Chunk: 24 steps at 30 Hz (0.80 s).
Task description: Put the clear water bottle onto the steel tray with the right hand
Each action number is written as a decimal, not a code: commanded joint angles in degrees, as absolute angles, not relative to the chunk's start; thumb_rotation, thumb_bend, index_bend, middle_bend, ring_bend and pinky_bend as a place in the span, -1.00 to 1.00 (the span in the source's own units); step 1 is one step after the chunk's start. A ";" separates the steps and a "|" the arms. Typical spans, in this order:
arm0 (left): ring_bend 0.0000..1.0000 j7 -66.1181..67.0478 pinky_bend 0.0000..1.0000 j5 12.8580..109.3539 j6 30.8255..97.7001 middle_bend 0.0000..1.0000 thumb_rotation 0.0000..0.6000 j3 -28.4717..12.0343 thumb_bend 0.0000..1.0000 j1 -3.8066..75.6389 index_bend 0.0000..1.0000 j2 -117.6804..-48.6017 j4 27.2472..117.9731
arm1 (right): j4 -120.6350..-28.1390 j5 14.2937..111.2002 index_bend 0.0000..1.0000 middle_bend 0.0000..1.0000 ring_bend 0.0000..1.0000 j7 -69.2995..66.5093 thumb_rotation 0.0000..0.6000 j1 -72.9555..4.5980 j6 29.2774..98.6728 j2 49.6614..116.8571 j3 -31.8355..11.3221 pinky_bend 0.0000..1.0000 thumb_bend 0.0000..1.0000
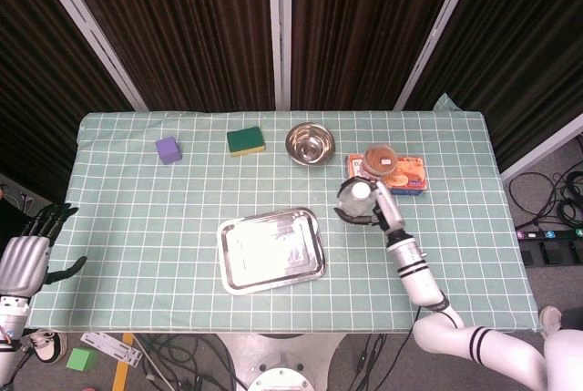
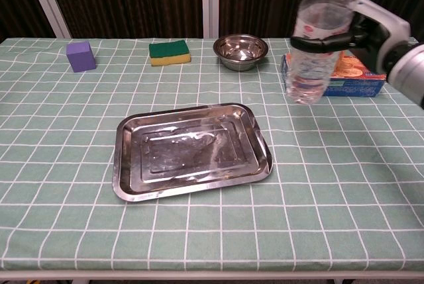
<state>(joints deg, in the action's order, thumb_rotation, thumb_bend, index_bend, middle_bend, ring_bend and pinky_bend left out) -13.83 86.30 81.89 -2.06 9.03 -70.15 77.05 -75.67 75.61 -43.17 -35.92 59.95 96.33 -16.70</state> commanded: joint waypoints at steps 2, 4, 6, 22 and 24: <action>-0.78 -13.68 -0.61 86.18 81.80 -0.59 0.88 -2.05 -0.49 8.96 -0.63 -69.96 77.45 | -74.72 75.27 0.40 0.02 -0.35 -39.60 1.00 -40.94 56.69 101.90 -18.49 -0.25 -0.52; -0.78 -13.71 -0.61 86.19 81.73 -0.59 0.88 -1.99 -0.49 8.94 -0.63 -69.86 77.52 | -74.98 76.24 0.40 0.02 -0.35 -38.14 1.00 -40.34 58.66 101.36 -18.30 -0.25 -0.52; -0.78 -13.95 -0.61 86.04 81.52 -0.59 0.88 -1.99 -0.49 8.93 -0.63 -69.90 77.20 | -75.78 76.40 0.40 0.02 -0.35 -38.26 1.00 -38.48 60.97 99.33 -18.28 -0.25 -0.52; -0.78 -12.84 -0.61 85.77 81.23 -0.59 0.87 -2.15 -0.49 9.10 -0.63 -70.45 77.75 | -78.47 76.77 0.40 0.02 -0.35 -38.56 1.00 -40.93 58.20 102.11 -18.42 -0.25 -0.52; -0.78 -12.81 -0.61 85.74 81.25 -0.59 0.88 -2.17 -0.49 9.08 -0.63 -70.45 77.71 | -79.22 76.09 0.40 0.02 -0.35 -38.80 1.00 -40.83 57.75 101.66 -18.60 -0.25 -0.52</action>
<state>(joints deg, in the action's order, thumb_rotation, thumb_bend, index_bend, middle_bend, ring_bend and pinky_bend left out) -12.81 85.74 81.26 -2.17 9.07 -70.46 77.70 -78.91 76.35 -38.67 -40.82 57.97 101.86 -18.46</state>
